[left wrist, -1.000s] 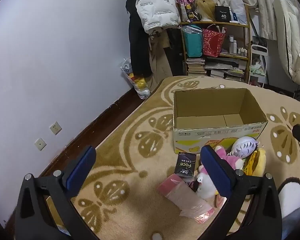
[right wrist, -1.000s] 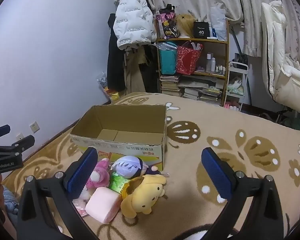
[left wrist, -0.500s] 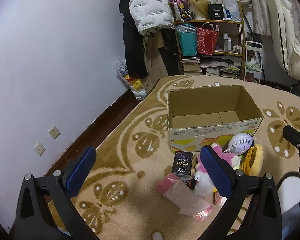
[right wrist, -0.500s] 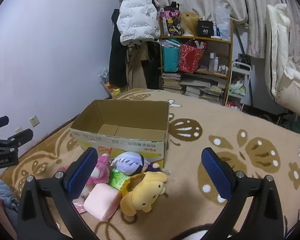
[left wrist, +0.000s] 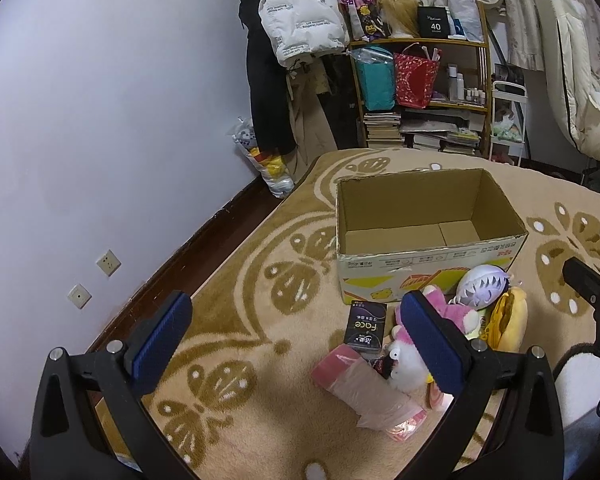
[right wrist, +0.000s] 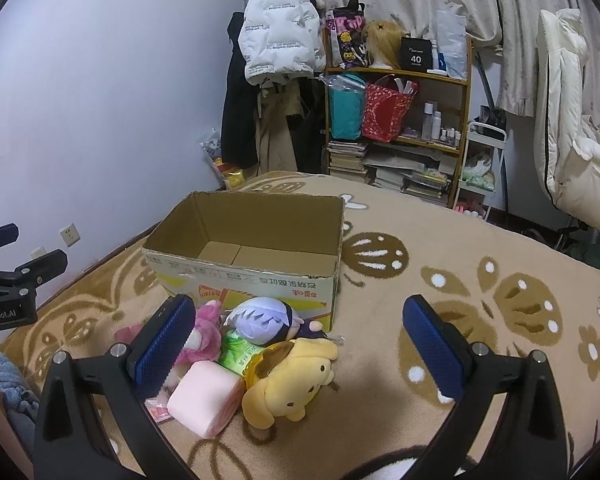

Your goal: Organize soft objects

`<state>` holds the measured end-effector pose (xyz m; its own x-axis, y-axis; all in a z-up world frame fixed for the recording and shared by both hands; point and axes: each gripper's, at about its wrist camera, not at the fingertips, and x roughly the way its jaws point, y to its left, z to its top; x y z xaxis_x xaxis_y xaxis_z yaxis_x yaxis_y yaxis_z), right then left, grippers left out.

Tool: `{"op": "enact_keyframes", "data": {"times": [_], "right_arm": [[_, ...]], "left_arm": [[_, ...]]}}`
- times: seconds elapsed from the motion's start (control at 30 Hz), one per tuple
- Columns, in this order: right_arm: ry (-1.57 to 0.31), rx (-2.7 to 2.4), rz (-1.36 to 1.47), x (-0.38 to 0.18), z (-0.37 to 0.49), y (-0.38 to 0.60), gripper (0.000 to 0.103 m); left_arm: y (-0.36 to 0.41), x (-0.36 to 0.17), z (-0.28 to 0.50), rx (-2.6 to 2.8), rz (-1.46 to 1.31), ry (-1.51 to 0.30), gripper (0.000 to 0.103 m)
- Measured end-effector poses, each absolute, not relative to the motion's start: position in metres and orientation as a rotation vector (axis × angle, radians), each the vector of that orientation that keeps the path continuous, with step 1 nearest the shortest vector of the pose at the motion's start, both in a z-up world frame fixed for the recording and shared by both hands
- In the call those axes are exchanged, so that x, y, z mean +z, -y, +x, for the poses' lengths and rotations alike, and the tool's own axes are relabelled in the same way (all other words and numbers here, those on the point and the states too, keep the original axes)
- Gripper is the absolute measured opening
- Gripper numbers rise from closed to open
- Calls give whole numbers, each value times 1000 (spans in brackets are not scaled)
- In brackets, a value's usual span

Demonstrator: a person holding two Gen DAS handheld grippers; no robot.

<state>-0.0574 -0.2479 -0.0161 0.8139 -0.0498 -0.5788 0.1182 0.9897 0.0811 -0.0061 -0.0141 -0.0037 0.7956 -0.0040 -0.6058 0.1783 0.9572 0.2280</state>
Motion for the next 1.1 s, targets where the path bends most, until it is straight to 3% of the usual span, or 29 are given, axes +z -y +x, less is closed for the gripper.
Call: {"op": "enact_keyframes", "data": {"times": [1.1], "right_arm": [[-622, -96, 114, -15, -59, 248, 103]], "left_arm": [[12, -4, -5, -100, 290, -657, 103]]}}
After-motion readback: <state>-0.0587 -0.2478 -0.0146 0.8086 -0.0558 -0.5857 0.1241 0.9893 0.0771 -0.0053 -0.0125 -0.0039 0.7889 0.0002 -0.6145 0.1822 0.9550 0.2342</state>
